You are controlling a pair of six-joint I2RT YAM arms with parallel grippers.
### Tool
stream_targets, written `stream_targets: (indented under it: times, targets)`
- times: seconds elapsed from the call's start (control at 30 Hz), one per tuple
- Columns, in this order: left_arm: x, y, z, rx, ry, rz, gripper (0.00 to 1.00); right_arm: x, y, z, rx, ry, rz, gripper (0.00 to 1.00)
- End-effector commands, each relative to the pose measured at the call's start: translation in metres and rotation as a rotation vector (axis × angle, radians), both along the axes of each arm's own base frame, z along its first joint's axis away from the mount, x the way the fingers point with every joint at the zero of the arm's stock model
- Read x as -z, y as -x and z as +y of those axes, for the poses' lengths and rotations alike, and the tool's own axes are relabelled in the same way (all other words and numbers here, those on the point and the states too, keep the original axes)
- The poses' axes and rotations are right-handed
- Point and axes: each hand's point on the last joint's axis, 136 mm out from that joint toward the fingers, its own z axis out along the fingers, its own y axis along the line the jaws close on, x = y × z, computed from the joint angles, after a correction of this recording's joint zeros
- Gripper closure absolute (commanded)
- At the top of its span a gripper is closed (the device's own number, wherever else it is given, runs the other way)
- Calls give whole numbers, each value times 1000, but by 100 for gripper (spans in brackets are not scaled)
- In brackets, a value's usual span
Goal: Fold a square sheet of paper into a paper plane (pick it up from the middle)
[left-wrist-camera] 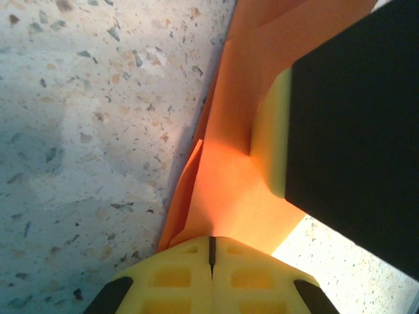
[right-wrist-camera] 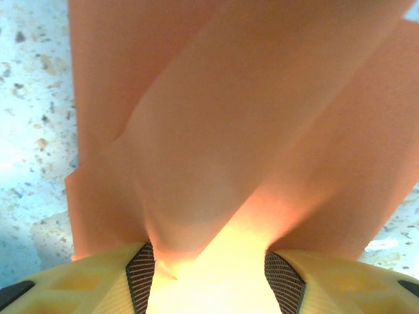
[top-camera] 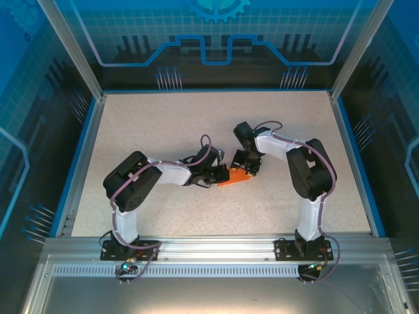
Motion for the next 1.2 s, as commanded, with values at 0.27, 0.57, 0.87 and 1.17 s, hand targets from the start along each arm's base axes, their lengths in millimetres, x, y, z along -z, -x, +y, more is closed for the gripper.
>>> stream_targets:
  times: [0.27, 0.57, 0.87, 1.17]
  targets:
    - [49, 31, 24, 32, -153, 121, 99, -59, -9, 17, -154, -167, -250, 42]
    - [55, 34, 26, 37, -170, 131, 100, -53, -3, 44, -263, -360, -333, 82]
    - [56, 35, 28, 28, -177, 143, 100, -15, 3, 47, -273, -382, -271, 98]
    - [55, 35, 29, 24, -188, 146, 100, 12, 6, 31, -312, -401, -230, 100]
